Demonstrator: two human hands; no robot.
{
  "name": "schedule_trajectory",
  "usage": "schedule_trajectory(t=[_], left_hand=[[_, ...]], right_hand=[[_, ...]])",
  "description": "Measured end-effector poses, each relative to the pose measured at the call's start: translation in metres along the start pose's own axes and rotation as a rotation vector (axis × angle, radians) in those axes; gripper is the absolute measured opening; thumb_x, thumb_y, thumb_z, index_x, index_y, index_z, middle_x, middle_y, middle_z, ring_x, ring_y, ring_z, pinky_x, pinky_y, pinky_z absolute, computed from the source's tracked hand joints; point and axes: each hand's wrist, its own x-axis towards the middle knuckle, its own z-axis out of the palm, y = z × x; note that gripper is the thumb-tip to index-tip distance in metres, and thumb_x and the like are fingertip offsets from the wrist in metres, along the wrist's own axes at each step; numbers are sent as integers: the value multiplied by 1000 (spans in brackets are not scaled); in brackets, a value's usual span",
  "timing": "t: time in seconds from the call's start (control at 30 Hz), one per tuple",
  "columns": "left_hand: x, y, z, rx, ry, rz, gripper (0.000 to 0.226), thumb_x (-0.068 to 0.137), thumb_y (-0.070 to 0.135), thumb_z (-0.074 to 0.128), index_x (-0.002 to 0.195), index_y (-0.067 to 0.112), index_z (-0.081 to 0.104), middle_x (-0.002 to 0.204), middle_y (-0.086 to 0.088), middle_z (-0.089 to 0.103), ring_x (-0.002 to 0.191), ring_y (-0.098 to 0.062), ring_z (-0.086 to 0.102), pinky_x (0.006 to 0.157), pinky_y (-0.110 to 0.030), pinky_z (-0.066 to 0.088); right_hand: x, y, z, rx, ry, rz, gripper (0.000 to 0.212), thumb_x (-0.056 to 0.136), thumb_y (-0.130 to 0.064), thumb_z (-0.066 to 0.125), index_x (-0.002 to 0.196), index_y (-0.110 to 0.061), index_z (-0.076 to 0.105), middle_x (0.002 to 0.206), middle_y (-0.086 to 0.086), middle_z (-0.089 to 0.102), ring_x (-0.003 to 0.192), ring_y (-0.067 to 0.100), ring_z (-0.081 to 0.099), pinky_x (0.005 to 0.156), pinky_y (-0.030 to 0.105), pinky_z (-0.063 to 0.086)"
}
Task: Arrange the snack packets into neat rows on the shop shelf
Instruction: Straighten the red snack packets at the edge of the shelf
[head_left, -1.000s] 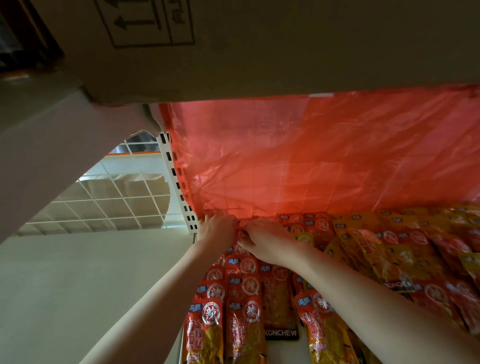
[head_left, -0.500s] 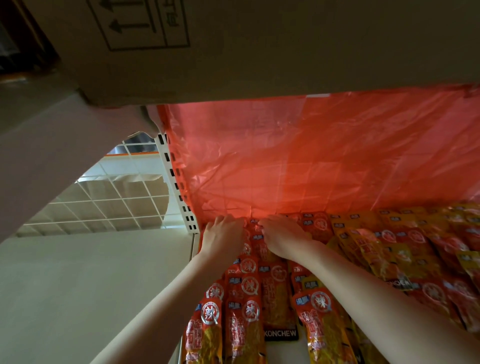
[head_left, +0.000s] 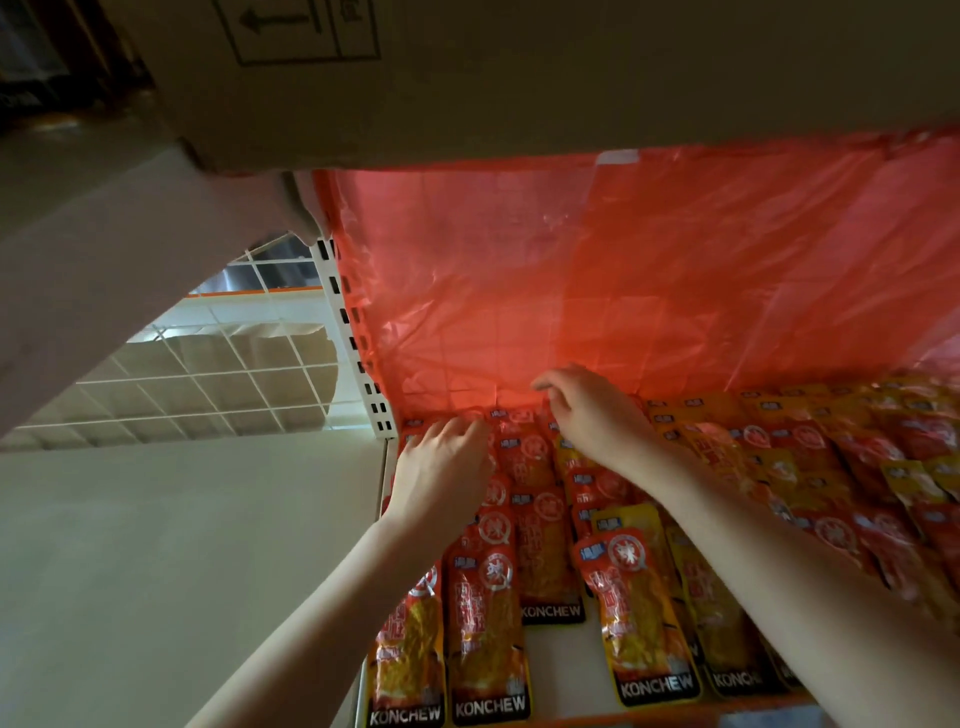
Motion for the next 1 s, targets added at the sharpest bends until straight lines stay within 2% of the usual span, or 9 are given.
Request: schedule_trajectory(t=[0.1, 0.2, 0.33, 0.43, 0.53, 0.63, 0.77, 0.87, 1.0], left_hand=[[-15, 18, -3, -17, -3, 42, 22, 90, 23, 49, 111, 21, 57, 107, 3, 63, 98, -21, 59, 76, -37, 50], [-31, 38, 5, 25, -43, 136, 20, 79, 28, 66, 98, 22, 63, 93, 3, 66, 85, -20, 64, 67, -36, 53], [-58, 55, 30, 157, -182, 225, 59, 48, 41, 83, 99, 17, 67, 95, 2, 67, 87, -22, 64, 68, -37, 54], [-73, 60, 40, 222, -213, 219, 83, 38, 37, 85, 113, 8, 64, 103, -3, 66, 93, -24, 63, 74, -38, 55], [-73, 58, 43, 206, -157, 227, 79, 39, 26, 85, 113, 8, 65, 109, -6, 65, 98, -25, 63, 73, -39, 56], [-70, 58, 41, 178, -137, 240, 71, 43, 29, 86, 109, 13, 67, 113, -4, 64, 103, -24, 63, 75, -37, 55], [-65, 60, 38, 146, -114, 209, 65, 48, 30, 86, 108, 17, 68, 112, -2, 66, 101, -23, 64, 73, -36, 55], [-62, 63, 37, 139, -125, 169, 69, 47, 23, 86, 113, 17, 65, 114, -1, 64, 105, -25, 63, 72, -38, 55], [-65, 71, 30, 97, -141, 115, 66, 49, 21, 86, 112, 21, 63, 116, 2, 62, 105, -24, 61, 78, -39, 53]], right_hand=[[-25, -9, -19, 49, 77, -26, 26, 97, -9, 45, 117, -9, 61, 114, 2, 63, 74, -20, 53, 64, -1, 37], [-65, -14, -25, 75, 130, -47, 23, 96, -8, 48, 112, -9, 64, 86, -11, 63, 57, -18, 49, 51, 2, 35], [-112, -10, -15, 21, 97, -29, 23, 95, -11, 50, 113, -15, 64, 105, -8, 64, 73, -14, 50, 66, 2, 39], [-140, -4, -5, -24, 77, -25, 24, 93, -15, 52, 114, -18, 62, 110, -9, 59, 95, 1, 57, 80, 16, 48], [-159, -4, 5, -77, 83, -28, 26, 87, -15, 61, 113, -17, 63, 111, -5, 57, 104, 13, 57, 85, 28, 52], [-170, 1, 9, -122, 97, -24, 27, 85, -17, 63, 112, -15, 64, 114, -4, 57, 106, 17, 57, 84, 33, 53], [-178, 8, 9, -92, 66, 11, 35, 84, -19, 67, 117, -15, 60, 122, -3, 53, 112, 17, 55, 88, 29, 51], [-181, 14, 9, -55, 34, 6, 42, 85, -23, 65, 125, -14, 54, 126, -1, 52, 115, 17, 53, 94, 20, 40], [-179, 20, 8, -1, 11, 8, 41, 87, -15, 63, 127, -17, 51, 124, -2, 51, 116, 16, 50, 97, 22, 39]])
